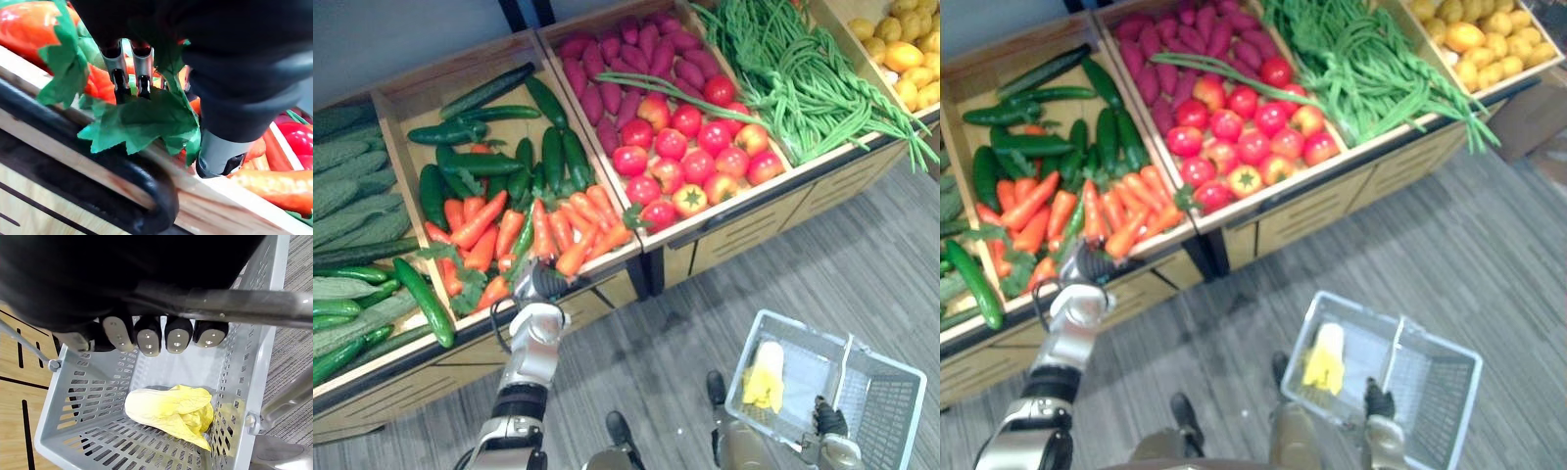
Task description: Pick vegetable in the basket
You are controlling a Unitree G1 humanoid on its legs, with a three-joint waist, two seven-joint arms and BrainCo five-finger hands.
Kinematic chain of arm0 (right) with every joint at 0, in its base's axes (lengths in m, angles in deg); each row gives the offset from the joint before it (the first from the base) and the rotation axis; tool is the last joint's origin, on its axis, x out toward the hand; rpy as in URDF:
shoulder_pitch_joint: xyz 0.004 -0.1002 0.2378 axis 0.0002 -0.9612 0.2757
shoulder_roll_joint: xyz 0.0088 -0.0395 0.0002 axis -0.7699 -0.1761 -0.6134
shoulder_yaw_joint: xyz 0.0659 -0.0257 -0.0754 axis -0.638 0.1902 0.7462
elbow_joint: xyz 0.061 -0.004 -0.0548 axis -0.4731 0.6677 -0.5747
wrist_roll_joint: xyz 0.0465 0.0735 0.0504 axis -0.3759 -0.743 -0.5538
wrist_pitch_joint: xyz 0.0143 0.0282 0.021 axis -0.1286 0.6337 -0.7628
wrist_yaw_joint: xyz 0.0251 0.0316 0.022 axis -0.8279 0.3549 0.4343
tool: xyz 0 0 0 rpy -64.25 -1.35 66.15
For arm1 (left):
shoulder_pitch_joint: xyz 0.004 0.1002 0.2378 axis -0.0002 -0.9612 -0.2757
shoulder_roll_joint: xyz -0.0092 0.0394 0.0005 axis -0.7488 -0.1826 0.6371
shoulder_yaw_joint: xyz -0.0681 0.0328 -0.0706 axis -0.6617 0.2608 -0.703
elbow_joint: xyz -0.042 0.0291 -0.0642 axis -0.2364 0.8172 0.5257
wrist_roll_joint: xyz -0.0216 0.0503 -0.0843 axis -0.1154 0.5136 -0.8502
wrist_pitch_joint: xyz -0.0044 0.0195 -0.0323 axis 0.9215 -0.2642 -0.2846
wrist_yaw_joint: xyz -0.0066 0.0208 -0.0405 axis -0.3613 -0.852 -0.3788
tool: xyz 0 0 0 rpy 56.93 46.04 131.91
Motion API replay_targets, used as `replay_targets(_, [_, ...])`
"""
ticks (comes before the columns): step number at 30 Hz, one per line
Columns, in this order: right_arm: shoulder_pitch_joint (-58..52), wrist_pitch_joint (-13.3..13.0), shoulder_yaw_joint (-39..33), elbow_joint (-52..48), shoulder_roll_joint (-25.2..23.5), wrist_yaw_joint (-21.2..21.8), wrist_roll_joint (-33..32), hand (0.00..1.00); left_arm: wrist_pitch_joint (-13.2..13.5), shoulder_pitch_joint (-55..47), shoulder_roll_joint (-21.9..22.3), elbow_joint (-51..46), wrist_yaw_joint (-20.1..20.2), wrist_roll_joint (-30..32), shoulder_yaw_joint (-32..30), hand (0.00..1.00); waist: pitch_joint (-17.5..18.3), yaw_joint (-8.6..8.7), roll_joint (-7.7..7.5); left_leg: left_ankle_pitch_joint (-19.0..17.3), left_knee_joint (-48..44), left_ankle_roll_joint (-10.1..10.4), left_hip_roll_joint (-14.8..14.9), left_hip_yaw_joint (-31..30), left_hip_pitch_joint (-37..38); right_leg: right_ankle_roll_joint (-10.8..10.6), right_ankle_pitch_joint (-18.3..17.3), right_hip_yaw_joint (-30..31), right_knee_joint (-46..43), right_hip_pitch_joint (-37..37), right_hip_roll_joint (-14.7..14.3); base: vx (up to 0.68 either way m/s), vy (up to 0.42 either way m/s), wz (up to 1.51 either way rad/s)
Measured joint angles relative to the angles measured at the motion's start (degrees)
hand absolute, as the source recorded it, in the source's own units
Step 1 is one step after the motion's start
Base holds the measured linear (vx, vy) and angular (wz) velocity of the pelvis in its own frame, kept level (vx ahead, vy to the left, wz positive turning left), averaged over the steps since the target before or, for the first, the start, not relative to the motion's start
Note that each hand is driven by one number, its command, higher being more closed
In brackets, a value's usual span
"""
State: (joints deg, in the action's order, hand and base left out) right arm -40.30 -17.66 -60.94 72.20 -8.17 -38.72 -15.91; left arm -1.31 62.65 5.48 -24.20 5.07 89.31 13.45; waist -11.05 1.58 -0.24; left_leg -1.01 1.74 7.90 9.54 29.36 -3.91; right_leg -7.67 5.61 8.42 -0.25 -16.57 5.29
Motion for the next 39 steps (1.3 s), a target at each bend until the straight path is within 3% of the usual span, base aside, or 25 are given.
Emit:
replay_targets(19, [0.32, 0.06, 0.43, 0.10, 0.01, 0.07, 0.04, 1.00, -0.01, 1.62, 0.01, 1.87, 0.03, -0.05, 1.27, 1.00, -0.09, 0.08, -0.05, 0.02, -0.04, -0.02, 0.01, -0.26, 0.56, 0.02, 0.21, -0.11, 0.04, 0.73, 0.09, 0.00, 0.000, 0.01])
replay_targets(28, [0.03, 0.12, -0.62, 0.69, 0.25, 1.15, 0.10, 1.00, -0.09, 2.32, -4.64, -9.88, -0.16, 0.06, 1.06, 1.00, -0.10, 0.09, -0.06, 0.19, 0.12, -0.23, -0.08, -1.88, 1.17, 0.02, 0.19, -1.63, 0.24, 2.30, 0.43, 0.01, -0.010, 0.08])
replay_targets(39, [-0.38, 0.47, -2.85, 1.08, 0.38, 2.26, 1.87, 1.00, -0.28, 0.33, -5.05, -20.44, -0.18, 2.37, 0.57, 1.00, -0.03, -0.08, -0.10, 0.92, 1.56, -0.59, -0.70, -3.09, 2.56, 0.01, 0.19, -2.59, 1.09, 4.23, 0.83, 0.01, -0.004, 0.05])
